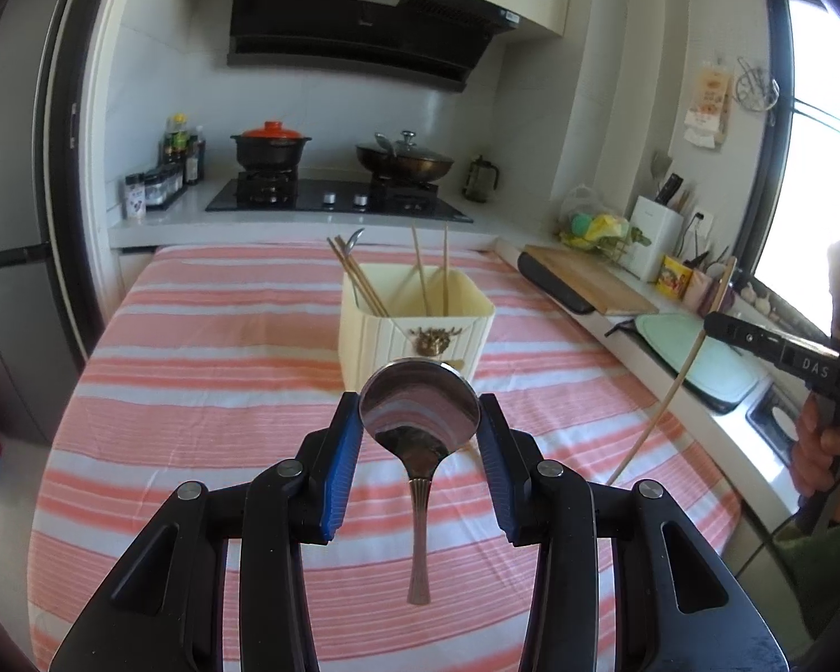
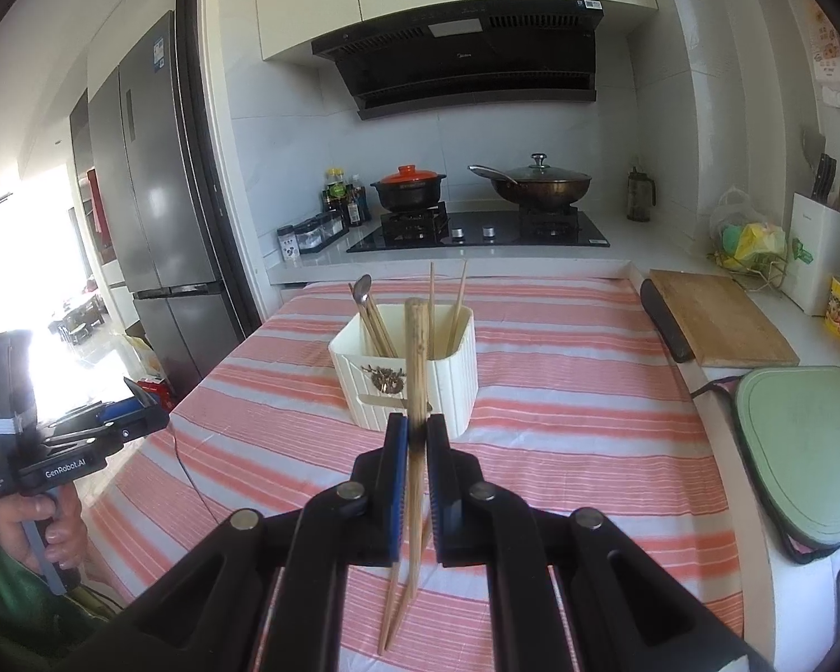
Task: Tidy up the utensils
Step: 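Lift the spoon with the left gripper while the right gripper carries its chopstick toward the holder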
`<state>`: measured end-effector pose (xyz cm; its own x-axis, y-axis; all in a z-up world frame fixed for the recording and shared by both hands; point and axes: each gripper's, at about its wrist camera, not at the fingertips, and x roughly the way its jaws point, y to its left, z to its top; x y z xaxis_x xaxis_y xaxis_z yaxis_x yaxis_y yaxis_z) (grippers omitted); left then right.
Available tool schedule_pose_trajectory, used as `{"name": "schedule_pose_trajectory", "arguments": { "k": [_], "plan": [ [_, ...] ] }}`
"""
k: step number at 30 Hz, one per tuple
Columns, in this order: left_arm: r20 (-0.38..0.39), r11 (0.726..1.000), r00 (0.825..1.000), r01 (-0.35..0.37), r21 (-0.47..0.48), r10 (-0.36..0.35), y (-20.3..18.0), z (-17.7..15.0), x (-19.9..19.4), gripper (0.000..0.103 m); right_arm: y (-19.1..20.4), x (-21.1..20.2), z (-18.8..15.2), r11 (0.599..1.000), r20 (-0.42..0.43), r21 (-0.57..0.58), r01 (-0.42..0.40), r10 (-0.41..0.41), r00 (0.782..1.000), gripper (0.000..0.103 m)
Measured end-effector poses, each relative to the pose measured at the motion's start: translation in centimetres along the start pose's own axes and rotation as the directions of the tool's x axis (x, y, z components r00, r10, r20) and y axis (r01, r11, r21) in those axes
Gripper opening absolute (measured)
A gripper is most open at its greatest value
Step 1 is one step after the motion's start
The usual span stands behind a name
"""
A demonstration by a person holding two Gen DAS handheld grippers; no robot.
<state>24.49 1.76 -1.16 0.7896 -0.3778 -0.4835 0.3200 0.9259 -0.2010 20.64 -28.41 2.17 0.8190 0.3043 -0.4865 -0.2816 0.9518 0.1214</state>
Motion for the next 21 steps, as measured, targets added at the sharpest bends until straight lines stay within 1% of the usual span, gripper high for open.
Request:
{"name": "schedule_pose_trajectory", "arguments": {
  "k": [7,11,17,21],
  "plan": [
    [0.061,0.998,0.997,0.057,-0.012,-0.056,0.4,5.3,-0.7,0.042,-0.2,0.5,3.1,1.000,0.054,-0.019,0.016,-0.015,0.998,0.007],
    [0.087,0.997,0.993,0.080,-0.006,-0.079,0.4,8.4,-0.7,0.042,-0.7,1.6,4.8,1.000,0.071,-0.012,0.016,-0.016,0.997,0.007],
    [0.113,0.995,0.989,0.095,0.019,-0.097,0.1,12.3,0.1,0.042,-1.1,3.2,7.5,1.000,0.090,-0.013,0.008,-0.007,0.996,0.007],
    [0.121,0.995,0.988,0.092,0.043,-0.097,-0.5,14.5,1.2,0.042,-1.4,4.5,9.6,1.000,0.099,-0.022,0.000,0.002,0.995,0.007]
  ]
}}
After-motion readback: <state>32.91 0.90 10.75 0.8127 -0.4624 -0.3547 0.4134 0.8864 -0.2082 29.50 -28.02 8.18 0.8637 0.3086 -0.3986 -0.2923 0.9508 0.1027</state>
